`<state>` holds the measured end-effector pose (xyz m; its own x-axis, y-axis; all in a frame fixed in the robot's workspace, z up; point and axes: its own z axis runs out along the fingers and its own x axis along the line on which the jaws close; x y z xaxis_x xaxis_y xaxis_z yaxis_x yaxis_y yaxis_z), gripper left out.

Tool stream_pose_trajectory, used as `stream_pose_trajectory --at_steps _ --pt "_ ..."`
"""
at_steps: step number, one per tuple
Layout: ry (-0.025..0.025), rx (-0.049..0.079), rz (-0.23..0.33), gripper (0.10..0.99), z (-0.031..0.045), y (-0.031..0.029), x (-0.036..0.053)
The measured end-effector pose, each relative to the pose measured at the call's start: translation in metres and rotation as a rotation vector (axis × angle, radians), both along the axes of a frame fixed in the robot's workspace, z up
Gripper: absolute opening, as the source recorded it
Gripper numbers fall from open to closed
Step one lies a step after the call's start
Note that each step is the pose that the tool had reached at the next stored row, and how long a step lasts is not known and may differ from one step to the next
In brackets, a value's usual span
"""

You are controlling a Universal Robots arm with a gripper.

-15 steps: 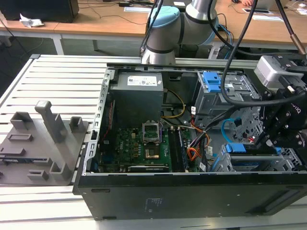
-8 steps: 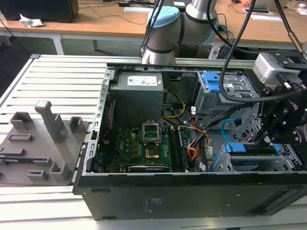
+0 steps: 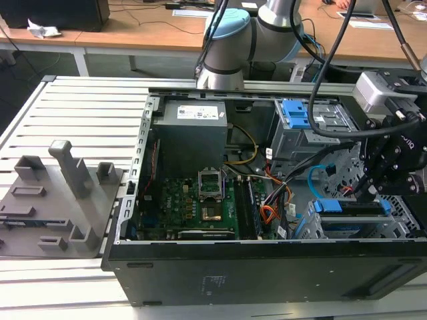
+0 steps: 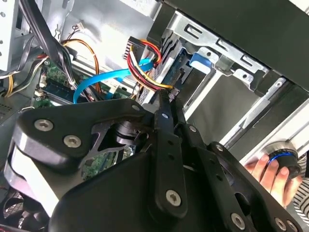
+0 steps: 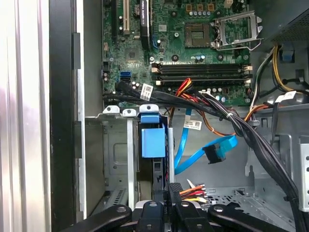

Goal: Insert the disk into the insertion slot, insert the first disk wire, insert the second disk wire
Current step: 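Insert the first disk wire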

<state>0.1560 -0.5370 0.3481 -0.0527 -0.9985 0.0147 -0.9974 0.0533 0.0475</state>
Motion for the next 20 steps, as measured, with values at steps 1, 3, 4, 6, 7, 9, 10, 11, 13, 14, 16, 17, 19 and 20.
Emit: stream_pose_trajectory --at_steps 1,3,4,6,7,9,10,11,13,14,16,17,19,20 --pt "0.0 0.0 0.0 0.161 -0.0006 0.0 0.0003" --pt "0.0 0.0 0.0 0.161 -0.0029 -0.0001 0.0013" --pt "0.0 0.0 0.0 0.161 -0.0036 0.0 0.0017" --pt "0.0 0.0 0.0 0.161 -0.0051 -0.0001 0.0025" --pt "0.0 0.0 0.0 0.161 -0.0055 -0.0002 0.0028" --pt "0.0001 0.001 0.0 0.161 -0.0064 -0.0004 0.0032" --pt "0.0001 0.001 0.0 0.161 -0.0065 -0.0008 0.0034" --pt "0.0001 0.001 0.0 0.161 -0.0065 -0.001 0.0034" --pt "0.0 0.001 0.0 0.161 -0.0066 -0.0022 0.0034" --pt "0.0001 0.002 0.0 0.161 -0.0067 -0.0025 0.0036" --pt "0.0006 0.004 0.0 0.161 -0.0074 -0.0028 0.0051" --pt "0.0009 0.005 0.0 0.161 -0.0078 -0.0029 0.006" --pt "0.0014 0.005 0.0 0.161 -0.0086 -0.0029 0.0073" --pt "0.0017 0.005 0.0 0.161 -0.0092 -0.003 0.0077"
